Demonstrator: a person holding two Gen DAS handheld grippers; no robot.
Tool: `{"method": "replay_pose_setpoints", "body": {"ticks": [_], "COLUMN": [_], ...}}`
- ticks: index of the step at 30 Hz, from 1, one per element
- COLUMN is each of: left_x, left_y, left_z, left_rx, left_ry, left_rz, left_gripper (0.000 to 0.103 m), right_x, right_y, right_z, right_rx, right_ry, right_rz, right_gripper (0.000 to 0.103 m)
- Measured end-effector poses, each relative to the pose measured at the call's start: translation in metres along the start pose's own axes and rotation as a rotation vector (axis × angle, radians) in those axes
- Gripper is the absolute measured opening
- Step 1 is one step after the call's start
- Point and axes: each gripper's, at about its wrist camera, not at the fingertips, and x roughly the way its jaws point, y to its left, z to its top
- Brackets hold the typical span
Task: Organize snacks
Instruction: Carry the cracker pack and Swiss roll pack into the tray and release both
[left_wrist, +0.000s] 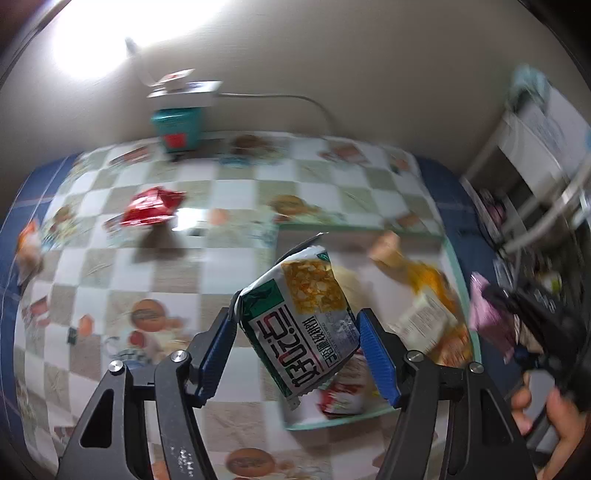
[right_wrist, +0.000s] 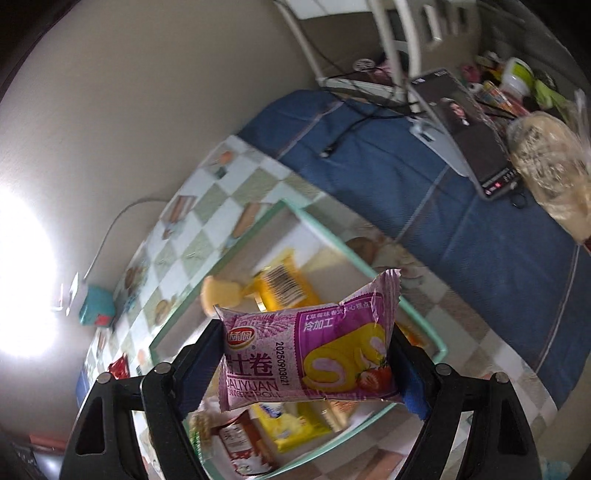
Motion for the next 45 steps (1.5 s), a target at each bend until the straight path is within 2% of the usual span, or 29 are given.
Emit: {"method": "replay_pose_setpoints", "body": {"ticks": [6, 12, 16, 20, 25, 27, 30, 35, 41, 45], "left_x": [0.019, 0.038, 0.047, 0.052, 0.047, 0.042, 0.034, 0.022, 0.015, 0.016], "left_y": [-0.04, -0.067, -0.073, -0.073, -0.068, -0.067, -0.062, -0.042, 0.005, 0.042], "left_z": [-0.012, -0.019, -0.021, -0.021, -0.018, -0.016, -0.012, -0.002, 0.009, 0.012], "left_rx": [0.096, 0.154, 0.168, 0.157, 0.145, 0.145, 0.134, 0.078, -0.069, -0.18], "left_ry": [0.044, 0.063, 0.074, 0.095, 0.075, 0.06, 0.04, 0.005, -0.017, 0.0], "left_rz": [-0.024, -0.042, -0.052, -0.054, -0.049, -0.049, -0.052, -0.02, 0.017, 0.028], "left_gripper": [0.068, 0.069, 0.069, 0.076, 0.078, 0.086, 0.089, 0.089, 0.091, 0.091], "right_x": [0.014, 0.026, 0.032, 0.038, 0.04, 0.038, 0.035, 0.031, 0.024, 0.028], "right_y": [-0.025, -0.023, -0.019, -0.019, -0.018, -0.017, -0.015, -0.009, 0.001, -0.002], "right_z": [0.006, 0.005, 0.003, 0.002, 0.0, 0.001, 0.001, 0.0, -0.001, -0.001], "right_rx": [0.057, 0.05, 0.034, 0.035, 0.036, 0.031, 0.024, 0.001, -0.037, -0.034], "right_ry": [0.031, 0.058, 0.081, 0.101, 0.107, 0.096, 0.084, 0.071, 0.04, 0.041], "right_rz": [-0.045, -0.044, -0.041, -0.024, -0.014, -0.008, 0.004, 0.007, -0.002, -0.043], "right_gripper": [0.086, 0.087, 0.088, 0.092, 0.097, 0.1, 0.103, 0.103, 0.103, 0.103]}}
